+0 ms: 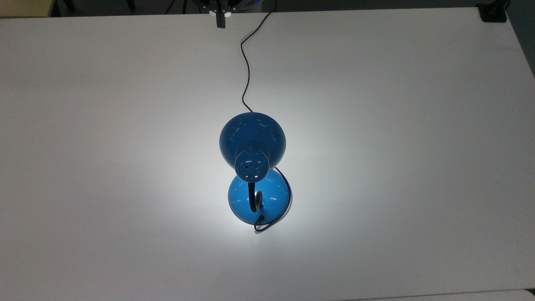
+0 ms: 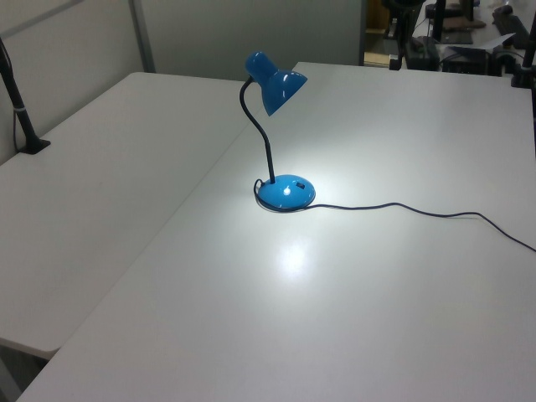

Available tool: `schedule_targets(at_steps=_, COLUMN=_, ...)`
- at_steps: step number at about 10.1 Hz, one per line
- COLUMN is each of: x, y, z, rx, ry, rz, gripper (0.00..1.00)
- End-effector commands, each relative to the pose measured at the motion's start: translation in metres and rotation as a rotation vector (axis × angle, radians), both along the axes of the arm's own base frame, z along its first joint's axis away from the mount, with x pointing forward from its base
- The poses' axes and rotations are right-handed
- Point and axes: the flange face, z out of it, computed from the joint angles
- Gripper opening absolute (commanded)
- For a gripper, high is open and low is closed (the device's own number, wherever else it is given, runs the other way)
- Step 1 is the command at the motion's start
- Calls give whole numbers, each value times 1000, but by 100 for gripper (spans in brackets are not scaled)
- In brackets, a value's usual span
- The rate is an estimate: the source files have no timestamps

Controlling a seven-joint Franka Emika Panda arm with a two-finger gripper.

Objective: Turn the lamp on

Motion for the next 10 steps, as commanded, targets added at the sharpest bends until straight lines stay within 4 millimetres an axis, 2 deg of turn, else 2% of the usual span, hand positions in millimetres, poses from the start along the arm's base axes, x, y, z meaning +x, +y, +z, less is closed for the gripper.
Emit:
schedule_targets(at_steps=1, x=-6, y=-1, z=-2, rx=3, ry=5, rz=-15, gripper=0)
schedule_targets(at_steps=3, x=-3, y=-4, z=-2, rx=9, ry=-15, rz=-22, gripper=0)
schedule_targets(at_steps=6, x=-2, y=6, z=-5, rx=9, ry=-15, rz=-5, gripper=0)
schedule_targets(at_steps=7, x=-2, y=5, z=-4, rx=8, ry=-16, rz=-6, gripper=6)
schedule_targets(at_steps=8, x=-2, y=4, z=-3, rx=8, ry=-16, rz=-6, gripper=33)
schedule_targets(at_steps=9, x=-2, y=3, z=-3, rx=6, ry=-16, rz=-9, gripper=38)
schedule_targets(at_steps=10, x=-3, y=5, z=-3, rx=5, ry=-17, rz=-6, gripper=65)
